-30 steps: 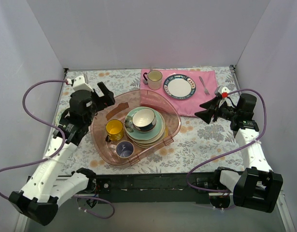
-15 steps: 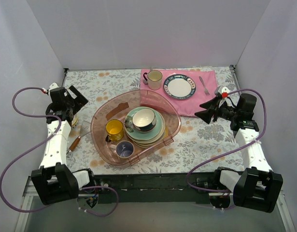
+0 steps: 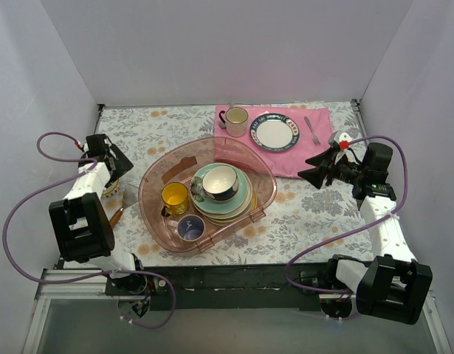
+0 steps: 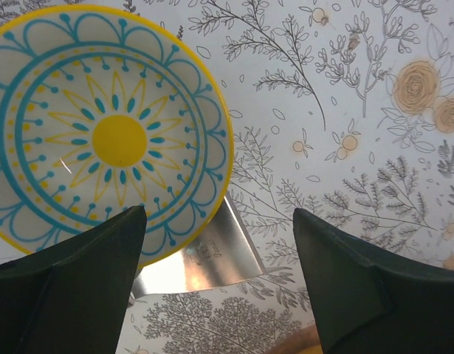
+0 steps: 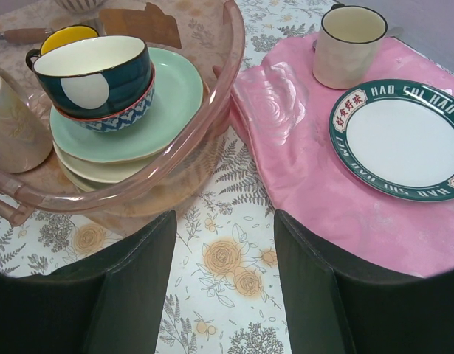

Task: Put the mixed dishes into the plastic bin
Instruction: Pick up the bowl from the center of the board.

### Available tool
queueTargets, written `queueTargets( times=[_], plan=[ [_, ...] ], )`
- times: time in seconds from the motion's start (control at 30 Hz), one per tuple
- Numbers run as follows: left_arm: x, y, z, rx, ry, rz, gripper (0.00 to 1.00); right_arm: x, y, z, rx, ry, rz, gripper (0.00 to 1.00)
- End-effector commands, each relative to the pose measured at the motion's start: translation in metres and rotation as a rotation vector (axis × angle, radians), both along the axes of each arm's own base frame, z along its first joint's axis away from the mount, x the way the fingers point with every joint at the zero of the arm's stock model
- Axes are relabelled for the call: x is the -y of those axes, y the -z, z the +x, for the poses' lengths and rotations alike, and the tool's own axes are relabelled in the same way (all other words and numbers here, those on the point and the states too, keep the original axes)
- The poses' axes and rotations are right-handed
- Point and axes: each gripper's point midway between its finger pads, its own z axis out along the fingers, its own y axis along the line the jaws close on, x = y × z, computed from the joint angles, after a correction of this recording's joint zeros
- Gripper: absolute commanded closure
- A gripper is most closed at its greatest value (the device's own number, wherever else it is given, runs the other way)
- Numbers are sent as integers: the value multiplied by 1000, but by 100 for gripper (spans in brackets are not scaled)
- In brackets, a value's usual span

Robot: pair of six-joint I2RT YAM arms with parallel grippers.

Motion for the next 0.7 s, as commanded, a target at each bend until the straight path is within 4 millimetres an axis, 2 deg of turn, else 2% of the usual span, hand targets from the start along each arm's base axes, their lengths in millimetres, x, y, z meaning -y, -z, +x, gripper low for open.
queueTargets(
  times=[0.0, 0.27, 0.67],
  plan=[
    [-19, -18, 17, 25, -12, 72, 25, -1, -14, 1, 45, -23, 0, 37],
    [-28, -5, 23, -32, -15, 104, 47, -1, -15, 1, 45, -25, 1, 37],
    [-29, 3, 23, -62, 2, 109, 63, -1, -16, 0, 45, -25, 1, 37]
  ],
)
